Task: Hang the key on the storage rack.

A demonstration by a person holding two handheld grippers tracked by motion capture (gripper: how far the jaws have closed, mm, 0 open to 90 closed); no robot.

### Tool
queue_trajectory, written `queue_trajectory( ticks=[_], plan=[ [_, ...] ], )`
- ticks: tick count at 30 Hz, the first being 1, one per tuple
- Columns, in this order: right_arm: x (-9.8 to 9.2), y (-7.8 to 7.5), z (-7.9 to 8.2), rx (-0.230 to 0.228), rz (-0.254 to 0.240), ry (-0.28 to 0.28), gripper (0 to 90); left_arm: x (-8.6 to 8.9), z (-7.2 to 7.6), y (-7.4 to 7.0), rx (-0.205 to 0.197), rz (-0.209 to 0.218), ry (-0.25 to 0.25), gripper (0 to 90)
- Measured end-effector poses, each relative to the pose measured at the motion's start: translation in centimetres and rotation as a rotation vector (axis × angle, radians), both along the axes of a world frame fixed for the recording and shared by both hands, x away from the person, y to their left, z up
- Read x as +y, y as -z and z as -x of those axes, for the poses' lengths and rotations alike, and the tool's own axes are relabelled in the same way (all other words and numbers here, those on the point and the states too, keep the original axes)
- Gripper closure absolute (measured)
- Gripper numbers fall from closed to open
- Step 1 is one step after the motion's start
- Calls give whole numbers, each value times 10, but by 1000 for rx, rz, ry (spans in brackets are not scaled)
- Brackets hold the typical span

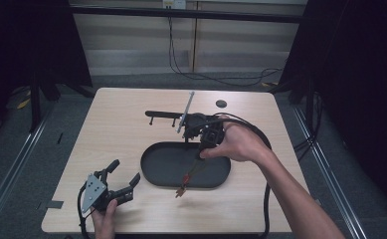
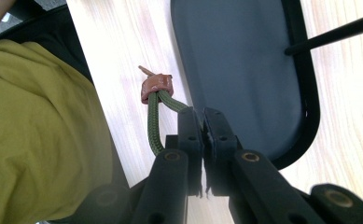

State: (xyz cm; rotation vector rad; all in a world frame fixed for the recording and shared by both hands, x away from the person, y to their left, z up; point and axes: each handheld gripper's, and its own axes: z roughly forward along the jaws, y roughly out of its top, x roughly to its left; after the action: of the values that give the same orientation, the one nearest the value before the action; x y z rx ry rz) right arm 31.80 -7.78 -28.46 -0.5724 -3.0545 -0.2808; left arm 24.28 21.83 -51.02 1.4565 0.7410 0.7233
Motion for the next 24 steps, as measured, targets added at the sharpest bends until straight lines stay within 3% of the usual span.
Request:
queue_trajectory(
  ticks=[10, 17, 24],
  plan=[
    [7, -2, -17, 3, 14, -3, 871, 0, 0, 0, 6, 1, 2, 160],
    [15, -5, -25, -4, 15, -47, 872, 0, 0, 0, 4, 2, -1, 161],
    [15, -14, -39, -14, -8, 0, 871, 0, 0, 0, 6, 6, 1, 161]
  ],
)
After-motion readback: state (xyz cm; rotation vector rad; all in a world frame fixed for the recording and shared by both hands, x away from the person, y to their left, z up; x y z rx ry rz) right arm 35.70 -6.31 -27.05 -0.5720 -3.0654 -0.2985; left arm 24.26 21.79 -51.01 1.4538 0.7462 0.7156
